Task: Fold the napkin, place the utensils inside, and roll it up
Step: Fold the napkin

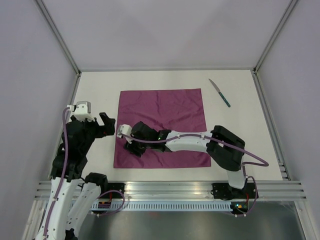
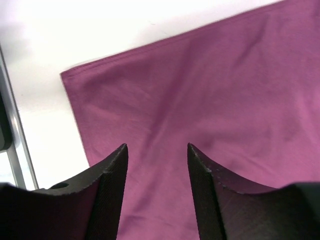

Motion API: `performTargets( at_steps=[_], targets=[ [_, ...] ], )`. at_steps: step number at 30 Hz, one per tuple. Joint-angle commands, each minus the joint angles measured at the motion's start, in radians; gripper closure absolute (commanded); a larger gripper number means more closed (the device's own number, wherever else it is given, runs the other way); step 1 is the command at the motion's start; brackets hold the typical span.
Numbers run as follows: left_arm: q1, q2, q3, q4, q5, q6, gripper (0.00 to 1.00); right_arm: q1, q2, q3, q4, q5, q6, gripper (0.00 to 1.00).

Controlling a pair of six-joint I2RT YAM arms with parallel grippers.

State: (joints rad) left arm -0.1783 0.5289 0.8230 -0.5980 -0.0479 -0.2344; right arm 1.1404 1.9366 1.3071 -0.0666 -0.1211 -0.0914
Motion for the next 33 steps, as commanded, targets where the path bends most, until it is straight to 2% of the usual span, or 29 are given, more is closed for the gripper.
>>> performTargets(
  at_steps=[1,5,9,16,22,28,33],
  targets=[
    [0.005,-0.013,-0.001,-0.017,-0.082,-0.009,0.0,0.056,0.042,0.055,0.057,0.057,-0.001,0.44],
    [0.005,-0.039,0.008,-0.029,-0.159,-0.032,0.0,0.094,0.081,0.087,0.059,0.051,0.01,0.51],
    [0.003,-0.059,0.063,-0.04,-0.245,-0.039,0.0,0.136,0.108,0.125,0.059,0.067,-0.004,0.52],
    [0.005,0.048,0.292,-0.085,-0.221,-0.034,0.0,0.182,0.214,0.27,0.037,0.087,0.018,0.55],
    [0.005,0.102,0.439,-0.137,-0.231,-0.013,0.0,0.212,0.305,0.386,-0.004,0.115,0.067,0.63],
    [0.003,0.115,0.459,-0.166,-0.253,0.01,0.0,0.234,0.329,0.406,-0.042,0.199,0.088,0.64],
    [0.005,0.118,0.455,-0.168,-0.244,0.015,0.0,0.262,0.364,0.435,-0.071,0.273,0.085,0.6]
  ],
)
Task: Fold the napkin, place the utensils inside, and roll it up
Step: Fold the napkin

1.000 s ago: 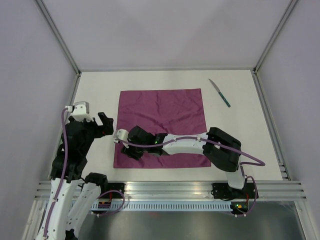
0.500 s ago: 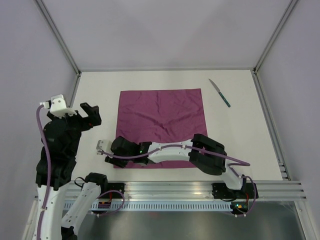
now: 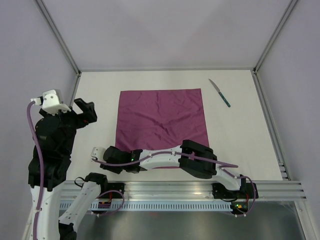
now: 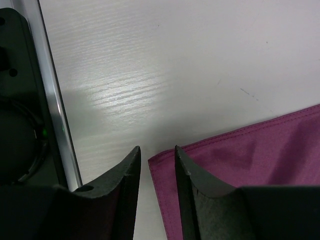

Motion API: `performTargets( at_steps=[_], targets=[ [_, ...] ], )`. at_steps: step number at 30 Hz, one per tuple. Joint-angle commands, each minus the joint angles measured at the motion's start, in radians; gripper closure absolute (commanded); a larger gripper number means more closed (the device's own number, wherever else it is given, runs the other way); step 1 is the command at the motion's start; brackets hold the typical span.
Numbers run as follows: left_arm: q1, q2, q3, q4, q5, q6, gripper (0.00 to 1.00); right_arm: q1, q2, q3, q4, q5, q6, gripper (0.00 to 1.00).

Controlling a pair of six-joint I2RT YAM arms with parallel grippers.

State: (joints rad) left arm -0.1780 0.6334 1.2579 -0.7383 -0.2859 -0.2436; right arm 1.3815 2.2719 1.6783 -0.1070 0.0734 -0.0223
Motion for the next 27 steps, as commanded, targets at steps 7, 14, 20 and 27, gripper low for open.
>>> performTargets(
  at_steps=[7,14,20,27],
  targets=[
    [0.005,0.014,0.023,-0.029,-0.004,0.032,0.0,0.024,0.074,0.11,-0.071,0.135,0.019,0.56],
    [0.005,0.019,0.011,-0.027,-0.001,0.032,0.0,0.022,0.098,0.155,-0.106,0.178,0.019,0.54],
    [0.003,0.023,0.009,-0.029,0.002,0.032,0.0,0.025,0.094,0.198,-0.137,0.209,0.015,0.54],
    [0.005,0.038,-0.002,-0.029,0.01,0.02,0.0,0.03,0.089,0.221,-0.18,0.229,0.009,0.47]
  ],
)
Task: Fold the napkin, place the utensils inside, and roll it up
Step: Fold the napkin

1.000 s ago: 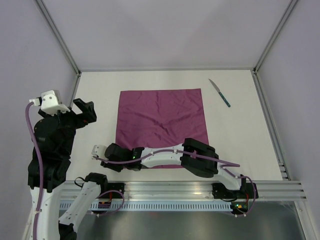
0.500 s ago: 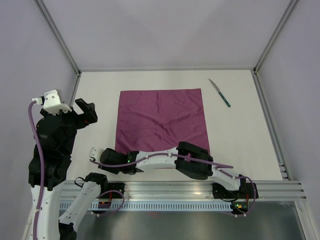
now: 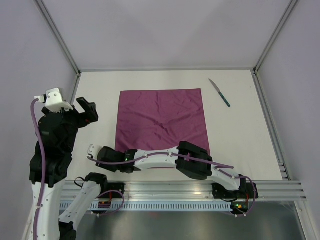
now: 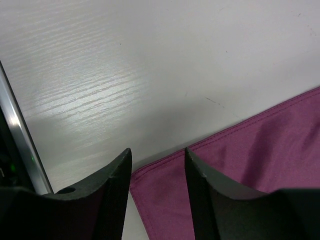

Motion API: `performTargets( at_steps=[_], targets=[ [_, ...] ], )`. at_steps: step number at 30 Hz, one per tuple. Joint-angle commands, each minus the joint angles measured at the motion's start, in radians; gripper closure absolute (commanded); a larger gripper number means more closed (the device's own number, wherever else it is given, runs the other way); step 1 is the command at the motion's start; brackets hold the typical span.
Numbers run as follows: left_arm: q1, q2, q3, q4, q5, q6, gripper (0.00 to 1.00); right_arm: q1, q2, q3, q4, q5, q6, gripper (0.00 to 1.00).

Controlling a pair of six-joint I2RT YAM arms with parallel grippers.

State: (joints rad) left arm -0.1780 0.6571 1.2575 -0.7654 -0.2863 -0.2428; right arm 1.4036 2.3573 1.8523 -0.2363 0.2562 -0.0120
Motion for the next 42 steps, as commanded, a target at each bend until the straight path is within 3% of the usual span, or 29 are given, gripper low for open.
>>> performTargets(
  at_steps=[1,42],
  targets=[
    [0.005,0.016,-0.001,0.0,0.012,0.016,0.0,0.008,0.003,0.044,-0.055,0.049,-0.002,0.47],
    [0.005,0.021,-0.033,0.006,-0.004,0.034,0.0,-0.008,0.005,-0.021,-0.136,-0.069,0.093,0.51]
  ],
)
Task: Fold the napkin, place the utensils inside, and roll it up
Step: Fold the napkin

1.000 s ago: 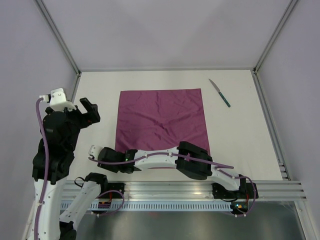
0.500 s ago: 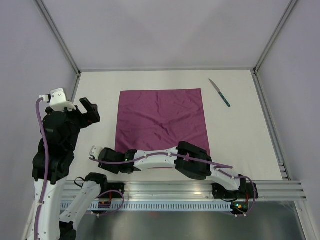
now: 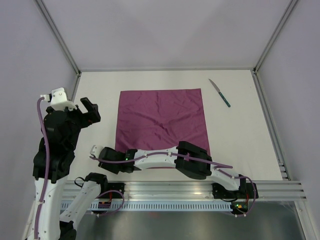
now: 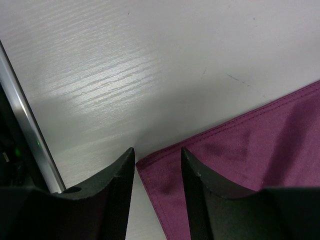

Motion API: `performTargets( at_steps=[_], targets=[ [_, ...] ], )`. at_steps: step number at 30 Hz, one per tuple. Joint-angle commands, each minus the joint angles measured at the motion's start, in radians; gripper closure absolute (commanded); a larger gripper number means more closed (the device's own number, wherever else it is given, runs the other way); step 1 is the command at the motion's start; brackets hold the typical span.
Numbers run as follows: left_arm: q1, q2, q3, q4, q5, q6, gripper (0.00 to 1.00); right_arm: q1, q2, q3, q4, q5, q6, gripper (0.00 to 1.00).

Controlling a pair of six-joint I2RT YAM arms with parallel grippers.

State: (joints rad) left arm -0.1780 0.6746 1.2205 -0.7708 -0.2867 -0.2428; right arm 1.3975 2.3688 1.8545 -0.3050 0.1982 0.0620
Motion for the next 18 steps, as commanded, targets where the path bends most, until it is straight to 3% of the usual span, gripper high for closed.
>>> performTargets(
  at_steps=[1,18],
  targets=[
    [0.005,0.003,0.002,0.011,-0.003,0.034,0.0,-0.003,-0.009,-0.028,-0.068,-0.011,0.019,0.51],
    [0.003,0.019,0.002,0.027,-0.002,0.036,0.0,-0.005,-0.06,-0.072,-0.074,-0.04,0.03,0.51]
  ],
)
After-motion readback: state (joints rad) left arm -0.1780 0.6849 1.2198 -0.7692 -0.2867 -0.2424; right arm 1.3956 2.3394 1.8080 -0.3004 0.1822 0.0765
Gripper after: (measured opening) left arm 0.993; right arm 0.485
